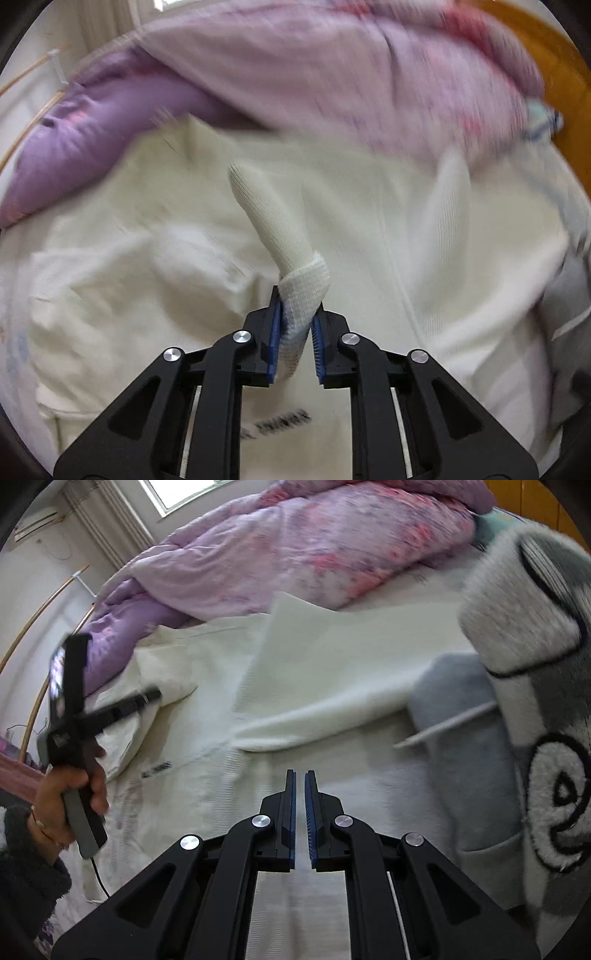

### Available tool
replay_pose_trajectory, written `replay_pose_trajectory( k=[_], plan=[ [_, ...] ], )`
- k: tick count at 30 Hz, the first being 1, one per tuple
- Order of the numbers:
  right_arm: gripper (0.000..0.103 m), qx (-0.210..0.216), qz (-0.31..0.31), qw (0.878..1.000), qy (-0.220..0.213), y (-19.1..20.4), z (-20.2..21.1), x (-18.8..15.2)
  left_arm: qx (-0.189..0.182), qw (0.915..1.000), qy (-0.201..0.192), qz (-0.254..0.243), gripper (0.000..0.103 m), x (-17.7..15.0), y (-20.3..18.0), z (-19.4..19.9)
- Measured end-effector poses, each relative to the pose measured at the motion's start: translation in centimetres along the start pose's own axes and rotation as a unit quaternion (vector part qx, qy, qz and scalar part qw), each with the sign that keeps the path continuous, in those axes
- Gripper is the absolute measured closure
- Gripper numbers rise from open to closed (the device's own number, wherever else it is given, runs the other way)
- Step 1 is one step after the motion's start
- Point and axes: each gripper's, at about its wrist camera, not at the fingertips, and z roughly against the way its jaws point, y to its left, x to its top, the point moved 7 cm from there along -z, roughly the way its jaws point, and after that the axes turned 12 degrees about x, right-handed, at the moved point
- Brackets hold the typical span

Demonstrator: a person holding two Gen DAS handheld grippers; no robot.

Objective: Fold large clothes
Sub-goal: 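Fold the held sleeve across the jacket front with the left tool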

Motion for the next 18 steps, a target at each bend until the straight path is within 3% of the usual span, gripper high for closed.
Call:
replay_pose_trajectory(
  k=[2, 5, 8, 11, 14, 18],
  plan=[
    [0.095, 0.004, -0.008, 1.0, -0.004, -1.0, 0.3, 0.2, -0.003, 0.9999, 0.002, -0.01, 0.038, -1.2, -0.5, -0.1],
    [0.088, 0.01, -0.011, 1.0, -0.011, -1.1, 0.3, 1.5, -0.028, 0.999, -0.034, 0.011, 0.018, -1.5, 0.7, 1.9],
    [0.078, 0.008, -0.021, 1.0, -0.019, -1.5, -0.2, 3.0, -0.054, 0.9967, -0.042, 0.043, 0.017, -1.7, 1.6, 2.9],
    [0.071, 0.011, -0.052, 0.998, -0.028, -2.0, -0.9, 4.7, -0.014, 0.9965, -0.03, 0.077, 0.017, -1.6, 4.2, 2.8],
    [0.068, 0.019, -0.083, 0.996, -0.041, -2.5, -2.0, 6.8, 0.043, 0.9939, 0.012, 0.101, 0.017, -2.3, 6.7, 0.2],
    [0.068, 0.022, -0.067, 0.996, -0.057, -0.9, -2.9, 11.6, 0.058, 0.9883, 0.098, 0.102, 0.017, -4.8, 8.1, -4.6]
  ],
)
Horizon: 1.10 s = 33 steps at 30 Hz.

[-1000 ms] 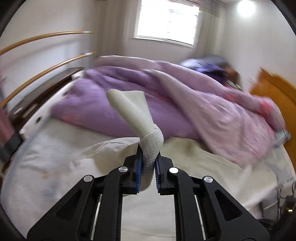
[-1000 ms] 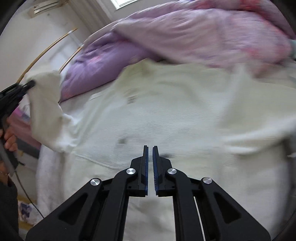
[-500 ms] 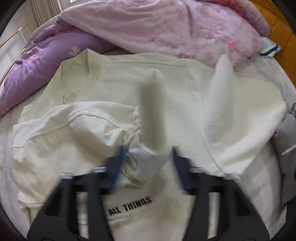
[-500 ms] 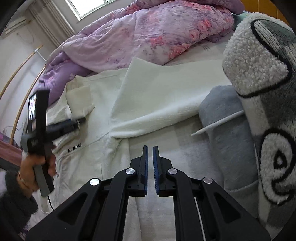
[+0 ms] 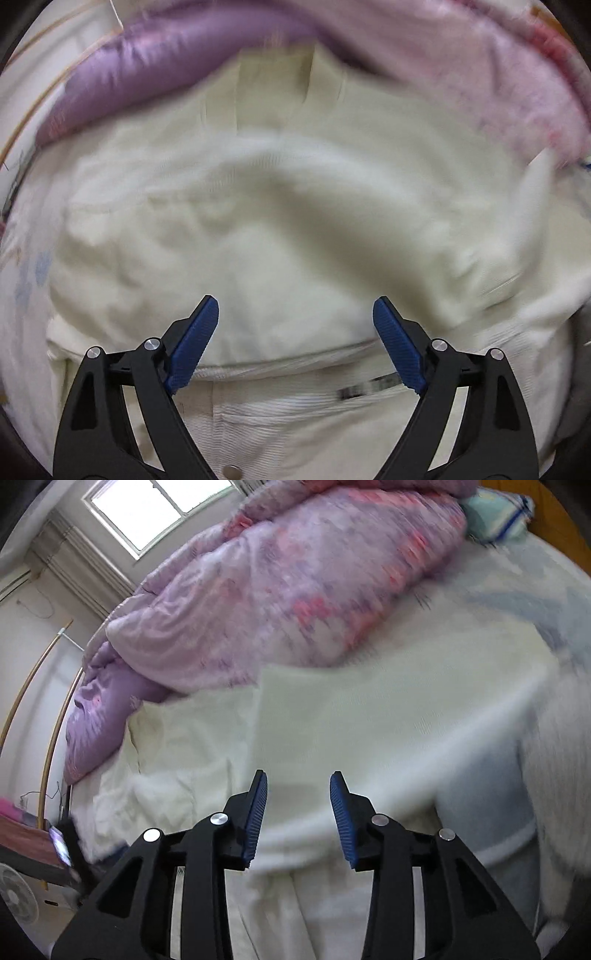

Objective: Fold large clothes
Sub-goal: 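Fold the held sleeve across the jacket front with the left tool, then grasp the other sleeve cuff with the right tool and fold it across the front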

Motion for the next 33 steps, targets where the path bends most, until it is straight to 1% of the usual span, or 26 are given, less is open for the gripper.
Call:
replay_pose_trajectory(
  k=[1, 2, 3, 5, 6, 7, 8, 9, 10, 11, 13, 14, 15, 16, 17, 18, 19, 20, 24, 26, 28, 29, 31, 33],
  plan=[
    [0.067, -0.006, 0.009, 1.0, -0.01, 0.5, 0.0, 1.7, -0.001, 1.0, 0.006, -0.001, 0.017, -0.2, -0.1, -0.7],
    [0.062, -0.006, 0.006, 1.0, -0.02, 0.6, 0.1, 3.1, 0.002, 0.9999, 0.008, -0.006, 0.016, -0.4, -0.3, -1.4],
    [0.061, -0.01, -0.011, 0.999, -0.034, 0.1, 0.3, 5.1, 0.006, 0.9999, 0.002, -0.011, 0.016, -0.4, -0.5, -1.5],
    [0.06, -0.027, -0.049, 0.997, -0.062, -1.9, 1.2, 9.0, 0.007, 0.9999, 0.005, -0.009, 0.015, -0.2, -0.7, -1.7],
    [0.056, -0.044, -0.058, 0.995, -0.074, -3.3, 1.8, 10.9, 0.004, 0.9999, 0.009, -0.006, 0.015, -0.1, -0.6, -1.9],
    [0.043, -0.075, -0.07, 0.992, -0.077, -5.1, 2.2, 12.6, 0.002, 0.9999, 0.01, -0.005, 0.015, 0.0, -0.6, -1.9],
    [0.039, -0.092, -0.085, 0.99, -0.067, -6.9, 2.1, 13.5, 0.001, 0.9999, 0.011, -0.005, 0.015, 0.1, -0.6, -2.0],
    [0.039, -0.102, -0.118, 0.986, -0.053, -9.6, 1.9, 14.4, -0.001, 0.9999, 0.012, -0.005, 0.015, 0.2, -0.6, -2.0],
    [0.039, -0.121, -0.156, 0.98, -0.039, -12.7, 1.8, 14.7, -0.002, 0.9999, 0.011, -0.006, 0.015, 0.2, -0.5, -2.1],
    [0.039, -0.146, -0.193, 0.97, -0.015, -15.6, 1.6, 14.2, -0.004, 0.9999, 0.012, -0.006, 0.015, 0.3, -0.5, -2.1],
    [0.039, -0.172, -0.275, 0.946, 0.004, -19.9, 1.9, 12.7, -0.012, 0.9999, 0.011, 0.002, 0.014, 0.4, -0.2, -1.9],
    [0.039, -0.189, -0.29, 0.938, 0.01, -21.4, 2.1, 12.3, -0.018, 0.9998, 0.01, 0.009, 0.014, 0.4, 0.0, -1.7],
    [0.039, -0.212, -0.299, 0.93, 0.007, -22.6, 2.8, 11.9, -0.026, 0.9994, 0.006, 0.019, 0.014, 0.7, 0.2, -1.5],
    [0.039, -0.251, -0.325, 0.912, -0.004, -24.7, 4.1, 11.2, -0.032, 0.9992, 0.002, 0.024, 0.014, 0.9, 0.5, -1.3],
    [0.039, -0.255, -0.347, 0.903, -0.01, -25.6, 4.7, 10.6, -0.036, 0.9989, -0.004, 0.03, 0.014, 1.1, 0.7, -1.1],
    [0.039, -0.241, -0.367, 0.898, -0.007, -26.5, 4.7, 10.0, -0.036, 0.9988, -0.005, 0.032, 0.014, 1.1, 1.1, -1.1],
    [0.039, -0.219, -0.37, 0.903, 0.012, -27.2, 3.9, 9.6, -0.034, 0.9989, -0.001, 0.031, 0.014, 1.1, 1.1, -1.4],
    [0.039, -0.218, -0.367, 0.904, 0.02, -27.5, 3.6, 9.4, -0.03, 0.9991, 0.008, 0.029, 0.014, 1.1, 1.1, -1.8],
    [0.039, -0.242, -0.359, 0.901, 0.035, -28.6, 2.7, 8.6, -0.013, 0.9998, -0.007, 0.015, 0.014, 1.0, 0.9, -2.3],
    [0.039, -0.251, -0.36, 0.898, 0.038, -29.1, 2.2, 8.3, -0.012, 0.9997, -0.011, 0.015, 0.014, 0.9, 0.6, -2.2],
    [0.039, -0.256, -0.357, 0.897, 0.056, -29.7, 1.3, 8.0, -0.016, 0.9996, -0.012, 0.017, 0.014, 1.0, 0.7, -2.3],
    [0.035, -0.259, -0.354, 0.897, 0.065, -29.9, 0.9, 7.8, -0.019, 0.9996, -0.013, 0.019, 0.014, 0.9, 0.8, -2.2],
    [0.03, -0.256, -0.345, 0.9, 0.077, -30.2, 0.1, 7.8, -0.036, 0.9989, -0.015, 0.026, 0.014, 0.6, 1.3, -2.1],
    [0.03, -0.252, -0.337, 0.903, 0.085, -30.6, -0.4, 7.8, -0.05, 0.9982, -0.016, 0.03, 0.014, 0.6, 1.7, -1.8]
  ],
)
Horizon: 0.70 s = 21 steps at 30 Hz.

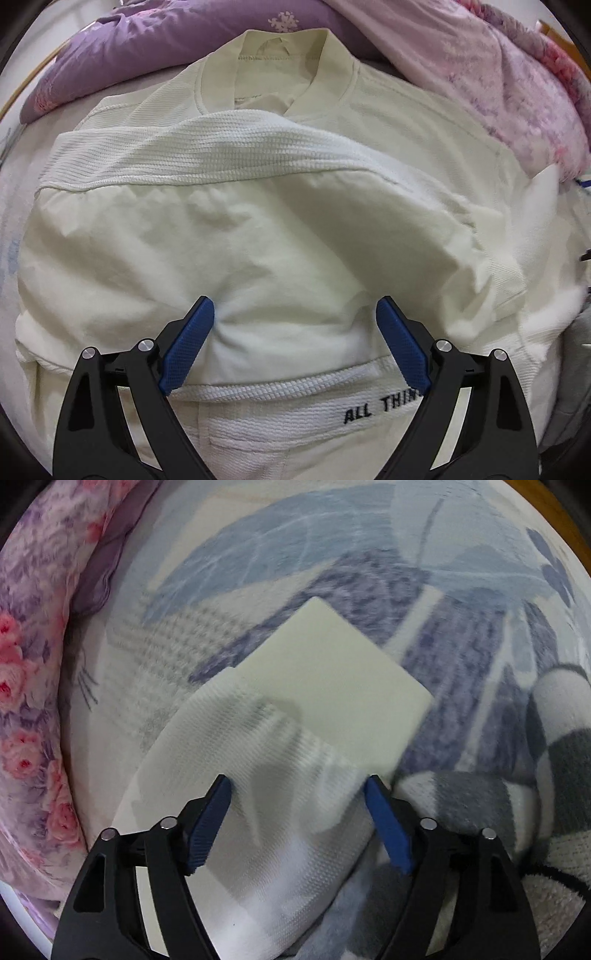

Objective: Fold large clothes
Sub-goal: 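Grasp the other sleeve cuff with the right tool and fold it across the front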

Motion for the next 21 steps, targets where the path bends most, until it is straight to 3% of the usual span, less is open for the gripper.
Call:
replay_pose_trajectory(
  k=[1, 3, 5, 8, 12, 16, 19, 21],
  plan=[
    [0.031, 0.003, 0.005, 1.0, 0.0, -0.1, -0.1, 0.0, -0.012, 0.9999, -0.001, 0.004, 0.014, 0.1, 0.2, 0.4],
    [0.044, 0.008, 0.002, 1.0, -0.017, -0.1, 0.5, 0.1, -0.02, 0.9998, -0.006, 0.005, 0.014, 0.2, 1.0, 1.2],
    [0.092, 0.034, -0.001, 0.999, -0.038, 0.2, 1.4, -0.1, -0.024, 0.9995, -0.018, 0.008, 0.014, 0.3, 1.7, 2.3],
    [0.099, 0.072, 0.007, 0.996, -0.042, 0.4, 2.2, -1.2, -0.029, 0.9991, -0.024, 0.017, 0.014, 0.2, 2.3, 3.9],
    [0.101, 0.083, 0.089, 0.986, -0.116, 3.3, 6.2, -2.8, -0.029, 0.9988, -0.032, 0.024, 0.014, 0.9, 3.8, 5.1],
    [0.101, 0.077, 0.25, 0.946, -0.192, 9.2, 11.7, -7.9, -0.014, 0.9985, -0.038, 0.037, 0.014, 1.3, 7.8, 6.6],
    [0.101, 0.088, 0.349, 0.902, -0.24, 14.7, 15.7, -16.0, 0.003, 0.9975, -0.04, 0.058, 0.014, 1.5, 10.6, 6.9],
    [0.101, 0.101, 0.404, 0.875, -0.248, 19.0, 15.6, -21.2, 0.012, 0.9966, -0.04, 0.071, 0.014, 1.4, 13.1, 7.4]
  ],
)
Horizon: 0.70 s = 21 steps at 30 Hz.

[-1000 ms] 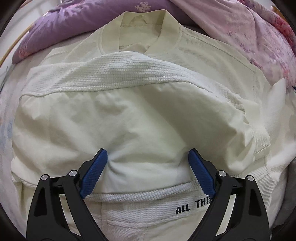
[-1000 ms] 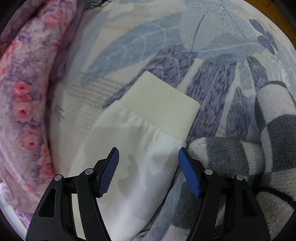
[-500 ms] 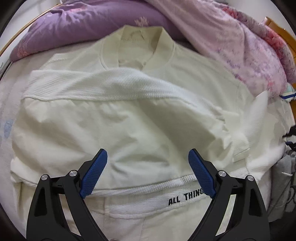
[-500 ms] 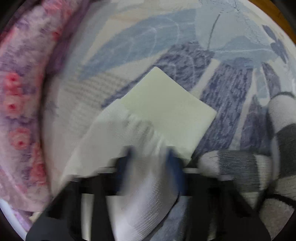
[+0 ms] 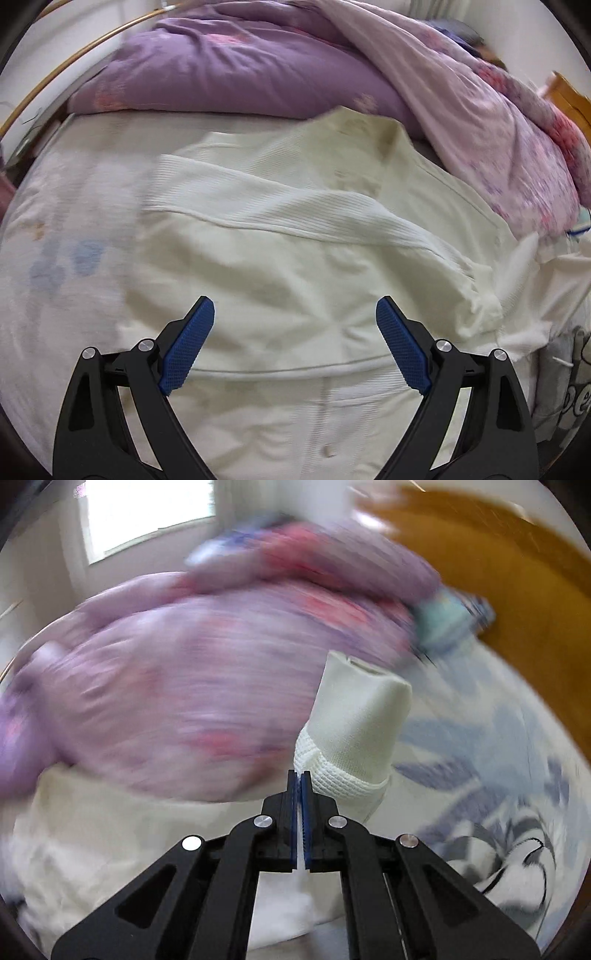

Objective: Fold large clothes
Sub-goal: 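Grasp the other sleeve cuff with the right tool and fold it across the front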

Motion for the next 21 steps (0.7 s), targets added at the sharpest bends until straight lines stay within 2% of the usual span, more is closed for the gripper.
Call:
replay_pose_trajectory(
  k=[1, 2, 6, 8, 10, 11, 12, 13, 14, 17, 21],
  plan=[
    [0.101, 0.014, 0.02, 1.0, -0.005, 2.5, -0.2, 0.6, 0.005, 1.0, -0.001, 0.004, 0.014, 0.0, 1.2, 0.2],
    [0.101, 0.037, 0.046, 0.998, -0.012, 6.8, 0.1, 0.3, 0.01, 0.9999, -0.003, 0.011, 0.014, 0.1, 2.5, 0.4],
    [0.101, 0.132, 0.098, 0.986, 0.0, 21.0, 0.4, -3.2, 0.024, 0.9989, -0.001, 0.04, 0.014, -0.1, 7.0, 1.0],
    [0.098, 0.184, 0.109, 0.977, 0.027, 27.8, -0.3, -6.0, 0.032, 0.998, 0.004, 0.054, 0.014, -0.5, 9.4, 1.1],
    [0.095, 0.24, 0.112, 0.96, 0.094, 33.4, -2.0, -9.7, 0.042, 0.9973, 0.008, 0.06, 0.014, -1.0, 11.1, 1.1],
    [0.084, 0.256, 0.111, 0.953, 0.114, 34.9, -2.7, -11.1, 0.045, 0.9969, 0.01, 0.064, 0.014, -1.3, 11.8, 1.0],
    [0.076, 0.259, 0.12, 0.95, 0.131, 36.4, -3.3, -12.7, 0.047, 0.9965, 0.013, 0.069, 0.014, -1.5, 12.4, 1.0],
    [0.063, 0.255, 0.131, 0.946, 0.148, 37.3, -3.8, -14.1, 0.044, 0.9959, 0.017, 0.078, 0.014, -1.8, 13.1, 0.9],
    [0.057, 0.26, 0.134, 0.943, 0.158, 38.1, -3.7, -14.8, 0.042, 0.9952, 0.022, 0.086, 0.014, -2.1, 13.6, 0.9],
    [0.049, 0.284, 0.115, 0.939, 0.158, 37.5, -2.4, -15.6, 0.025, 0.9932, 0.036, 0.108, 0.014, -2.6, 13.9, 0.5],
    [0.049, 0.27, 0.058, 0.951, 0.137, 32.5, -0.7, -14.7, -0.02, 0.9889, 0.061, 0.134, 0.014, -2.6, 11.3, -0.5]
  ],
)
